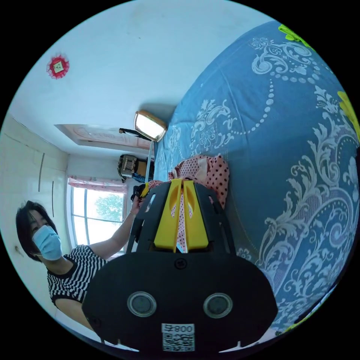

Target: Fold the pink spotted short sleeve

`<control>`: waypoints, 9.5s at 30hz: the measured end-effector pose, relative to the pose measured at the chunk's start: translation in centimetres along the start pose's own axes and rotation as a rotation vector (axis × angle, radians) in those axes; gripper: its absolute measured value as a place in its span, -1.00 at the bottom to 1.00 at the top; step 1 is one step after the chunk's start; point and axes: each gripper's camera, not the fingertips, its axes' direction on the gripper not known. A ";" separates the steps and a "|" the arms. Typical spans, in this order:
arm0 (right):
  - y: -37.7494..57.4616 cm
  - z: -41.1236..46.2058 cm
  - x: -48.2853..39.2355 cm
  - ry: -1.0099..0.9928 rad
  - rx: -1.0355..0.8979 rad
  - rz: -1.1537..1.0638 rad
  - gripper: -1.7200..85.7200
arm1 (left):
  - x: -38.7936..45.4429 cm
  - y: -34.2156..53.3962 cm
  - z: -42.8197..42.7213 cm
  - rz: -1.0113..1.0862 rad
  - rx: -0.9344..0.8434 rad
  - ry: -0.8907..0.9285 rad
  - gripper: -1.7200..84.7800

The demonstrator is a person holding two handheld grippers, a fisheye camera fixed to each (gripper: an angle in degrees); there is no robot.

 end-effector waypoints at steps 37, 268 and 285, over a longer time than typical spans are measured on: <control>-9.0 5.4 4.4 -0.071 0.094 0.098 -0.83 | -16.4 -11.7 -4.4 -0.111 0.187 0.048 -0.77; 21.0 5.3 -25.2 -0.294 -0.233 0.003 -0.93 | -24.3 35.0 4.9 -0.124 0.335 0.416 -0.86; 38.4 -22.0 -16.8 -0.323 0.069 -0.253 -0.93 | -13.5 39.5 30.8 0.246 0.040 0.514 -0.86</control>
